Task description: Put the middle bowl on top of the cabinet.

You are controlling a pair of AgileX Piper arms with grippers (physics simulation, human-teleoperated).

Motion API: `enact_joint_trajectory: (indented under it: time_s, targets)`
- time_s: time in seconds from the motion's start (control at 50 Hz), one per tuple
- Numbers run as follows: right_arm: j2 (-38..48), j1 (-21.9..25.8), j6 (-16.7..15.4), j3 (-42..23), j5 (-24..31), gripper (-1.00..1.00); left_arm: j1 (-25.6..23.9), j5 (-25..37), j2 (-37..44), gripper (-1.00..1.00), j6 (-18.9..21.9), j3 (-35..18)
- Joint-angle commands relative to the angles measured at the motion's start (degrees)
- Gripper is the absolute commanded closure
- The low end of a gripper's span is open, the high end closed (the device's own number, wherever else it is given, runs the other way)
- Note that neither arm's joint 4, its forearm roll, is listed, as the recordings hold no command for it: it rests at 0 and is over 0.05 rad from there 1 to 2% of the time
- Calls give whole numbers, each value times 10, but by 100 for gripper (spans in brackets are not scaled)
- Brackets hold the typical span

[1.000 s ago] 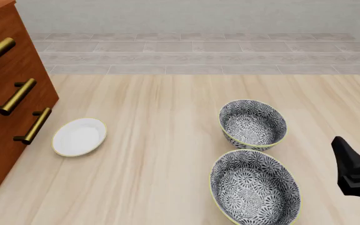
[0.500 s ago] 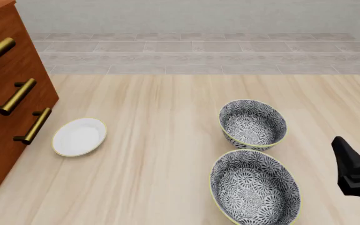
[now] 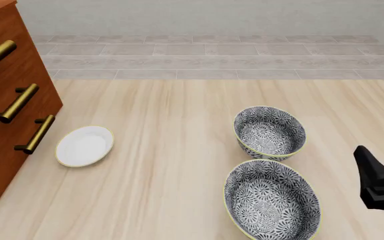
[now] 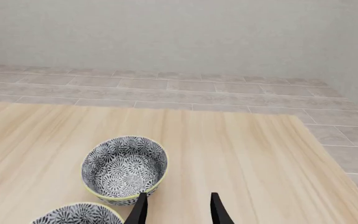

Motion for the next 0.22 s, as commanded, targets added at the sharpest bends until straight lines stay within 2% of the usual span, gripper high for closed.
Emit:
enact_joint_trajectory:
  time_s: [0.02, 0.22]
  targets:
    - [-2, 0, 0, 0, 2, -100, -11, 10, -23, -100, -8, -2]
    - [-4, -1, 1, 0, 4, -100, -22, 16, -41, -100, -15, -3]
